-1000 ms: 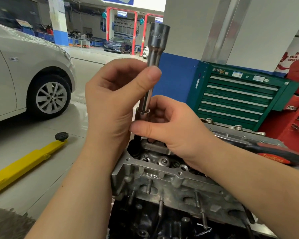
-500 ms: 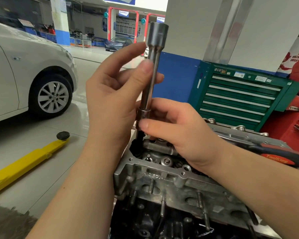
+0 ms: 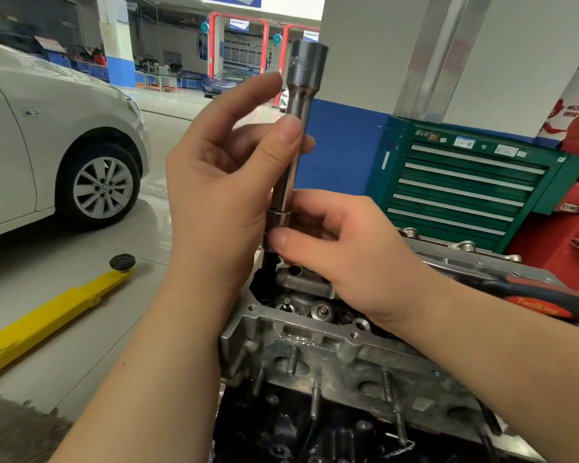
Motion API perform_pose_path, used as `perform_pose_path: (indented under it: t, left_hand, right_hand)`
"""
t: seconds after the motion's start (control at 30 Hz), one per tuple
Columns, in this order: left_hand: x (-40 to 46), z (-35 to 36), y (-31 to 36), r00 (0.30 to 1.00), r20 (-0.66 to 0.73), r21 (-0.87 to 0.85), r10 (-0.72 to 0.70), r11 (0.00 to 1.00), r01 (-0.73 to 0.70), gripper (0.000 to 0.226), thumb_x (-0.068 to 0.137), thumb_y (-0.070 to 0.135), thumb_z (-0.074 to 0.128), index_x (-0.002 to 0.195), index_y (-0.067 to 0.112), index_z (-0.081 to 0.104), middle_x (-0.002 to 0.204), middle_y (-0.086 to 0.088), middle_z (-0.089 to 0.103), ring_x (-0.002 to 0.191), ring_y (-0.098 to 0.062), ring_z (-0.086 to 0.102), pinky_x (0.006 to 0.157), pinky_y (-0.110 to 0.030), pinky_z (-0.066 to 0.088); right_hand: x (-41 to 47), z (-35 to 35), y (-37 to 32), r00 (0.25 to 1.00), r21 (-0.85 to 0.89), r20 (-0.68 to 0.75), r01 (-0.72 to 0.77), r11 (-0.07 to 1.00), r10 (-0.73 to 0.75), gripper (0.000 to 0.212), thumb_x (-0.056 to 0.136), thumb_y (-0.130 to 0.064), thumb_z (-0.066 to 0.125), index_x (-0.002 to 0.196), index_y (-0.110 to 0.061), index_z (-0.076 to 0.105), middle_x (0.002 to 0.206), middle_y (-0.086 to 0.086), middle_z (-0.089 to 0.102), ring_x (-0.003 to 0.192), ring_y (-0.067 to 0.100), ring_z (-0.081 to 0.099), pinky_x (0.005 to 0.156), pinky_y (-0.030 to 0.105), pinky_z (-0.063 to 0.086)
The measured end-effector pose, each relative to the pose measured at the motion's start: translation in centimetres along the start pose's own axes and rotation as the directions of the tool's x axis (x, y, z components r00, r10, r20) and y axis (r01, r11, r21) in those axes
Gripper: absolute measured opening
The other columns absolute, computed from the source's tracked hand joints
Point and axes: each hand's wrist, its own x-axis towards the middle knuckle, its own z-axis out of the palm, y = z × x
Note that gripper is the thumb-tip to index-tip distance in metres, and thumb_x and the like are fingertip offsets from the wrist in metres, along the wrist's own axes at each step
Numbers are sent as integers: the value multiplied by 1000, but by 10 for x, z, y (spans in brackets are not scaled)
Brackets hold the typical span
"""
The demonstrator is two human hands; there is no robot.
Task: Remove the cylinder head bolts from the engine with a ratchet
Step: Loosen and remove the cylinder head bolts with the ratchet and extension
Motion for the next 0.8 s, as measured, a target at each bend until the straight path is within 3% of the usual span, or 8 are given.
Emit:
perform_pose_path:
  t: [0.13,0.27,0.37,0.5,0.57,0.63,0.7,0.8]
  left_hand:
    - [0,2,3,1000,-3,-14,-25,1000,25,26,96,18,74,121,13,70,88,0,78,86,-24,77,78,-35,58]
    - [0,3,4,998,39,9,-46,999,45,27,85,8,83,110,7,74,82,-4,72,71,-20,67,70,-36,55]
    - [0,2,5,993,73,-19,-88,996,90,23,90,8,76,112,2,72,81,-8,72,66,-21,64,65,-35,54]
    - [0,-1,7,978,129,-127,-162,976,178,19,98,7,65,115,-1,68,79,-6,70,62,-23,59,61,-31,53]
    - [1,-1,8,972,150,-144,-182,968,204,16,100,7,63,114,2,68,79,-7,69,62,-23,59,61,-31,53]
    - [3,-1,11,962,192,-142,-194,964,223,16,100,7,61,114,2,66,79,-8,67,60,-23,57,62,-31,51]
    - [5,-1,14,950,243,-131,-197,963,234,18,99,7,59,115,0,63,78,-9,65,58,-23,55,62,-32,49]
    - [8,-3,16,943,269,-97,-193,969,226,23,98,7,59,119,-3,60,79,-11,64,58,-25,55,62,-32,49]
  right_hand:
    - [2,3,0,1000,-78,-24,9,997,-11,24,87,-19,78,111,-20,73,100,-2,77,97,19,73,93,51,57]
    - [3,3,0,998,-61,-5,55,997,-56,20,84,-22,82,99,-29,71,96,-8,77,91,12,74,89,43,58]
    - [4,5,1,997,-28,-14,76,997,-76,23,79,-22,84,97,-29,70,95,-7,77,91,13,74,90,47,59]
    - [6,8,2,996,24,-31,88,996,-87,28,75,-17,86,93,-33,71,91,-9,77,89,10,75,90,39,61]
    - [4,9,0,995,0,-50,84,996,-84,26,75,-19,88,92,-31,72,91,-8,77,89,12,75,89,42,60]
    - [-1,5,-4,997,-87,-41,60,994,-64,22,76,-32,86,94,-31,73,91,-11,77,87,9,74,86,40,59]
    - [-5,-11,-11,999,-292,-24,31,956,-40,27,77,-54,76,97,-36,72,89,-21,74,82,-1,69,78,27,54]
    - [-8,-54,-20,995,-670,-80,-5,743,-66,42,81,-67,59,113,-41,68,103,-28,70,100,-8,63,86,21,48]
